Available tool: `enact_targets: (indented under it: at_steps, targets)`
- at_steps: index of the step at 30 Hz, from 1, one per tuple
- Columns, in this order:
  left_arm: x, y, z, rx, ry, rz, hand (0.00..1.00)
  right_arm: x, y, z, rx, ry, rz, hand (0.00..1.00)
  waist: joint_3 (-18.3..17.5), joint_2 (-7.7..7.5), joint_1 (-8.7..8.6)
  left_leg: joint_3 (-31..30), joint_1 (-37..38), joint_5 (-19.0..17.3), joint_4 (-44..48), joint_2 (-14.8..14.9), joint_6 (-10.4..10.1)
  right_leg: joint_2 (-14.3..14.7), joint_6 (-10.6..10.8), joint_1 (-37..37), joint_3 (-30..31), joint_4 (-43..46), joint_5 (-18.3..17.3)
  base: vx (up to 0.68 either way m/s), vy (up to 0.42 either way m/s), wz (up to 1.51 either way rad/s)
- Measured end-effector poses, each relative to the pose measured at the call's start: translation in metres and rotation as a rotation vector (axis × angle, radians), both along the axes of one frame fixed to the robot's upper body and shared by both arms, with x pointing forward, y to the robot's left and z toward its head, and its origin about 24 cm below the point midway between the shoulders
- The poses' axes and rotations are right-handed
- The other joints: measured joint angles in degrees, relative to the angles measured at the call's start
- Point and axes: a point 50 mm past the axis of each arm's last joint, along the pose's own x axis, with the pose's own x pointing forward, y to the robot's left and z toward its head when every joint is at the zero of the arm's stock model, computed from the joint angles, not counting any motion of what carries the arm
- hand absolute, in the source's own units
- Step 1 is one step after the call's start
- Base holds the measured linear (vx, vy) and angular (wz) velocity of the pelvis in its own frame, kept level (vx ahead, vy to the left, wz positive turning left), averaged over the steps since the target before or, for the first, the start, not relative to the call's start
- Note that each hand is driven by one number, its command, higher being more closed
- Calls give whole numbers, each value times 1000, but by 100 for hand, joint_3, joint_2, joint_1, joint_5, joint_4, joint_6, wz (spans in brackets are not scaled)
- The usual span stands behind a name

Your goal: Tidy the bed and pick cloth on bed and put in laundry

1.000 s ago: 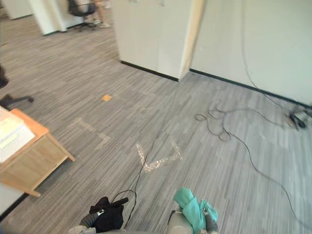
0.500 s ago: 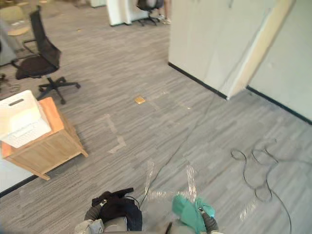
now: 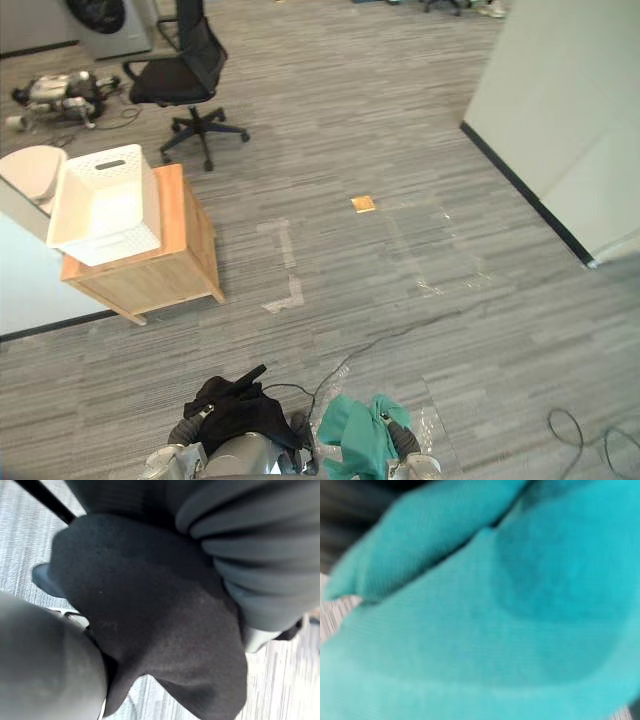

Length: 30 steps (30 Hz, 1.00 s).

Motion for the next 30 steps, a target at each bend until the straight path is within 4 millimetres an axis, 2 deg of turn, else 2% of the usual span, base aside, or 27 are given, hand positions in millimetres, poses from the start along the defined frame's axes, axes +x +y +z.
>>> enact_targets:
  at_steps: [1,2,3,4,6,7,8,10,11,12,13,14,15,16,17,18,19,20,21,22,23,24,25,26,27,28,30]
  targets:
    - [-1,2,-1,17,18,-29,100,-2,-2,-1,-9,16,-9,100,-29,-14,-11,-317,340,-359,-169,-35,-171,-378,-296,-617,320,1742,315,385,-24,53]
    - [-1,2,-1,19,22,-34,100,-2,-2,-1,-12,18,-13,100,-30,-78,-6,-399,476,-422,-248,-114,-200,-589,-404,-884,451,2419,282,444,-69,73]
    - [-3,8,-1,34,41,-51,100,-2,-5,0,-25,19,-22,100,-51,-151,-47,-629,738,-432,-372,-223,-216,-854,-484,-1317,700,3333,8,342,-74,86]
    - [-7,5,-4,35,67,-69,100,-2,-11,2,-42,7,-42,100,-64,-110,-166,-913,1016,-458,-516,-230,-250,-892,-570,-1679,887,3751,-239,379,-98,96]
    - [-10,4,-6,33,95,-90,100,-7,-17,3,-42,0,-93,100,-82,-64,-226,-1357,1304,-545,-655,-222,-292,-813,-599,-2274,1242,3797,-557,300,-132,113]
    - [-7,4,-5,35,99,-104,100,-9,-19,2,-32,5,-130,100,-78,-102,-285,-1673,1473,-630,-667,-174,-285,-756,-605,-2574,1436,3512,-828,265,-182,133]
    - [-5,3,-5,33,100,-110,100,-13,-20,2,-26,14,-149,100,-79,-100,-325,-1835,1520,-675,-643,-125,-312,-699,-604,-2706,1500,3259,-939,275,-237,154]
    - [-6,1,-6,26,107,-112,100,-24,-20,-2,-10,52,-198,100,-77,-50,-374,-2340,1572,-806,-551,99,-459,-430,-623,-3019,1770,2026,-968,253,-249,136]
    - [-6,1,-6,28,108,-110,100,-30,-18,-4,8,76,-230,100,-73,-39,-378,-2628,1581,-879,-540,262,-584,-275,-513,-3162,1961,975,-824,327,-320,124]
    - [-6,2,-6,32,108,-106,100,-35,-17,-6,18,96,-249,100,-68,-33,-369,-2861,1616,-1004,-503,440,-727,-160,-457,-3229,2093,-107,-488,352,-342,109]
    - [-7,3,-6,34,108,-101,100,-37,-17,-6,20,100,-255,100,-61,-29,-358,-2928,1661,-1093,-456,526,-803,-114,-451,-3245,2106,-570,-289,418,-396,70]
    - [-9,4,-6,43,115,-83,100,-38,-17,-6,23,103,-260,100,-48,-17,-327,-2993,1799,-1292,-351,698,-998,-14,-390,-3245,2117,-1285,84,466,-441,37]
    - [-13,3,-8,50,132,-72,100,-41,-17,-7,24,108,-260,100,-29,87,-334,-2998,1985,-1535,-266,939,-1163,119,-376,-3181,2120,-1272,726,590,-519,30]
    - [-18,1,-9,48,146,-68,100,-40,-18,-6,23,104,-261,100,-48,128,-331,-2969,2071,-1560,-254,1046,-1214,199,-395,-3185,2074,-1046,772,607,-499,25]
    - [-17,1,-9,55,141,-56,100,-37,-18,-5,21,90,-260,100,-49,144,-329,-2840,2144,-1447,-145,1122,-1282,164,-545,-3401,2077,-310,556,612,-482,33]
    - [-16,-6,-10,45,139,-56,100,-37,-18,-5,22,85,-265,100,-45,168,-365,-2807,2190,-1375,17,1191,-1303,118,-722,-3517,2044,335,82,514,-406,32]
    - [-16,-6,-10,48,139,-55,100,-38,-18,-5,25,85,-274,100,-60,187,-377,-2819,2183,-1331,164,1226,-1309,117,-743,-3530,1999,555,-123,533,-416,27]
    - [-17,-9,-10,47,143,-39,100,-40,-21,-5,20,93,-282,100,-101,256,-382,-2845,2082,-1218,662,1326,-1389,163,-799,-3421,1889,770,-460,437,-323,18]
    - [-18,-11,-11,42,145,-22,100,-42,-23,-5,17,104,-283,100,-137,315,-382,-2857,1844,-1066,1293,1411,-1443,227,-831,-3249,1793,778,-636,591,-461,34]
    - [-19,-11,-11,31,136,19,100,-44,-23,-6,20,120,-281,100,-120,335,-414,-2900,1215,-356,2818,1546,-1606,363,-880,-2837,1671,638,-873,452,-358,38]
    - [-19,-13,-11,26,128,36,100,-44,-23,-6,19,123,-281,100,-106,388,-422,-2936,917,-96,3519,1642,-1686,461,-895,-2607,1601,516,-924,525,-400,37]
    - [-20,-13,-10,21,112,71,100,-46,-25,-6,12,132,-281,100,-57,463,-426,-2895,502,-71,4563,1823,-1711,655,-919,-2253,1550,280,-966,421,-267,8]
    - [-17,-8,-7,42,74,99,100,-49,-27,-7,4,157,-251,100,-24,491,-306,-2668,-89,-174,5670,2000,-1637,886,-963,-1641,1524,-175,-992,406,-240,-2]
    - [-17,-6,-6,48,70,99,100,-50,-26,-7,4,161,-246,100,-21,471,-288,-2632,-190,-207,5780,1990,-1628,904,-973,-1529,1520,-274,-995,389,-201,-15]
    - [-17,0,-5,66,60,98,100,-48,-24,-8,11,166,-232,100,-3,404,-245,-2460,-580,-317,5830,1877,-1584,922,-1071,-1149,1509,-614,-1031,491,-185,-14]
    - [-16,5,-3,81,52,92,100,-40,-21,-7,18,152,-209,100,21,287,-216,-2201,-1018,-507,5332,1598,-1598,920,-1115,-780,1542,-976,-959,503,-158,-21]
    - [-15,7,-3,85,46,91,100,-32,-21,-6,25,132,-202,100,111,285,-145,-1933,-1144,-702,4504,1424,-1554,905,-1092,-553,1632,-1151,-913,398,-36,-37]
